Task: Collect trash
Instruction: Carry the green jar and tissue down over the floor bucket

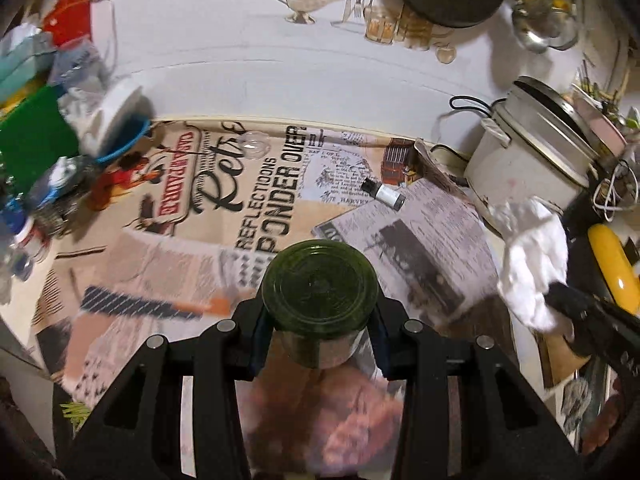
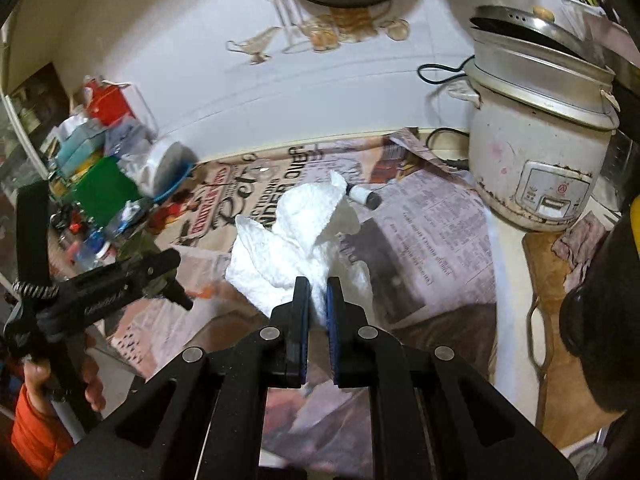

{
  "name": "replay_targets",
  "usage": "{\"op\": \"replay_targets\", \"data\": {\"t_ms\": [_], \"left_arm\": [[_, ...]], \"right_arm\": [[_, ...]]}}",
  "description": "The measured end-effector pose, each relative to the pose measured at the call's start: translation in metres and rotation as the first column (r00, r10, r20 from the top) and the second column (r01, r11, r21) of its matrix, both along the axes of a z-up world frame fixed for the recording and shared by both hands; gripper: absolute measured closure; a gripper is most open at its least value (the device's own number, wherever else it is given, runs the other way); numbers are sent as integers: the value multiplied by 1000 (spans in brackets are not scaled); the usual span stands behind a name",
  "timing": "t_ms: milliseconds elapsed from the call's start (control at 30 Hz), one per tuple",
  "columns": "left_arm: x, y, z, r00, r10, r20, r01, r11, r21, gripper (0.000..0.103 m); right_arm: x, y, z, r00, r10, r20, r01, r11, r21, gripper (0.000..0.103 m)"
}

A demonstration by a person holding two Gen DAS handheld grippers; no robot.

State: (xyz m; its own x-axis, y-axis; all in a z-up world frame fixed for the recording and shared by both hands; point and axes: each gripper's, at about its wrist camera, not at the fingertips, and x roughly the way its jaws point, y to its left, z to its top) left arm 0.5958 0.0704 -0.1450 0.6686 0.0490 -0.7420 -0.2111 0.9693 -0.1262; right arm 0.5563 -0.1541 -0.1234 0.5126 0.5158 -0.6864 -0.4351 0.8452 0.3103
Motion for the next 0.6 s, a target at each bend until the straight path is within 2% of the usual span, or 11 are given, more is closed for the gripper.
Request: {"op": "replay_targets", "data": {"t_ms": [267,600], "left_arm": [[-92,14,-5,999,-54,4,54,998,-13,62],[-215,42,-22,986,-166,-11,166,986,0,62]], "right_arm": [[-78,21,4,999,-45,17,45,999,-9,95],[-188,64,-18,990,-140,-20,139,990,-19,95]]}}
